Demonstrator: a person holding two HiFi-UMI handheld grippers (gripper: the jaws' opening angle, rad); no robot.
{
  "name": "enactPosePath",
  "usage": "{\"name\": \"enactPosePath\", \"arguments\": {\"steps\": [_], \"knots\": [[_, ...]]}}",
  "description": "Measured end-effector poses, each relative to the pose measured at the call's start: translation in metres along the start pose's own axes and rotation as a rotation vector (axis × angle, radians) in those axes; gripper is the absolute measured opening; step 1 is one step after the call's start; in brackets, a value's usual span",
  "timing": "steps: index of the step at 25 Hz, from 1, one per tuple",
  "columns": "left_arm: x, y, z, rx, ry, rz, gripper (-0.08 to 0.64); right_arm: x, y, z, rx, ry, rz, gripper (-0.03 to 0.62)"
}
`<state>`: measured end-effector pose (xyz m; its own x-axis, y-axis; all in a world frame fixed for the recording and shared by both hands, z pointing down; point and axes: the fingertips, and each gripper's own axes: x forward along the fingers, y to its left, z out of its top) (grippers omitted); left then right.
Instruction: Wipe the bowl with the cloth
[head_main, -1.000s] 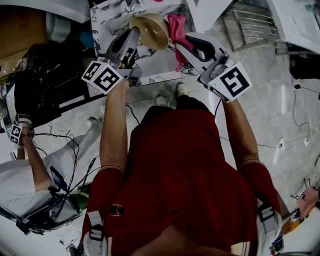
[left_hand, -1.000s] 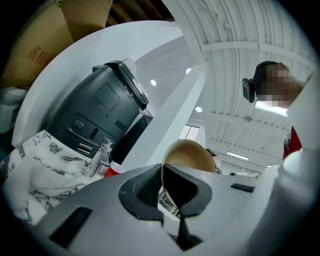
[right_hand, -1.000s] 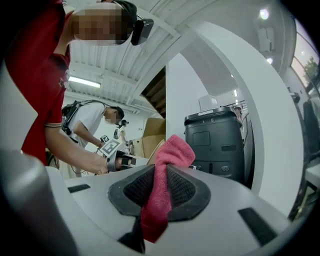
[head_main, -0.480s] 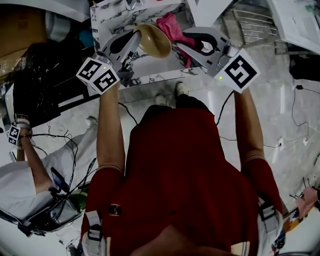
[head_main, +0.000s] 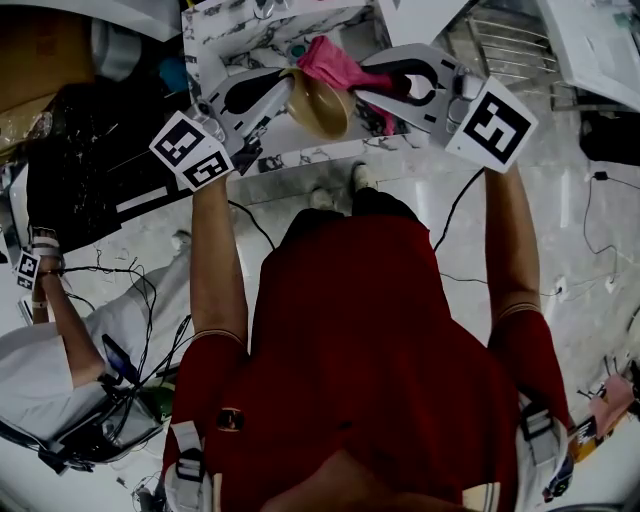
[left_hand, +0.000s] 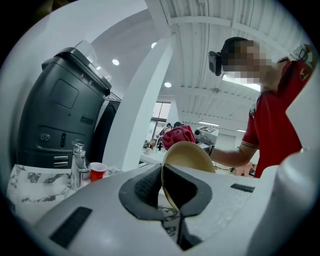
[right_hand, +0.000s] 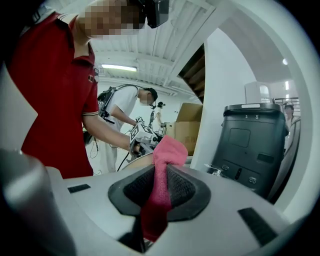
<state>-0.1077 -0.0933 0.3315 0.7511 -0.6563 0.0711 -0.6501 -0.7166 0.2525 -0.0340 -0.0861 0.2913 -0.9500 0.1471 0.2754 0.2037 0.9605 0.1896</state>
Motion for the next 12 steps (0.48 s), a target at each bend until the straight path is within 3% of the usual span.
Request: {"name": "enactPosePath", "arguments": {"steps": [7, 12], "knots": [[0.003, -0.027, 0.008, 0.003, -0.034, -0.188, 0.020, -0.002, 0.004, 0.014, 0.047, -0.026, 0.123, 0.067], [0.003, -0.047, 0.022, -0.031, -0.107, -0.319, 0.020, -0.006, 0.005, 0.021, 0.130, -0.114, 0.212, 0.067]]}}
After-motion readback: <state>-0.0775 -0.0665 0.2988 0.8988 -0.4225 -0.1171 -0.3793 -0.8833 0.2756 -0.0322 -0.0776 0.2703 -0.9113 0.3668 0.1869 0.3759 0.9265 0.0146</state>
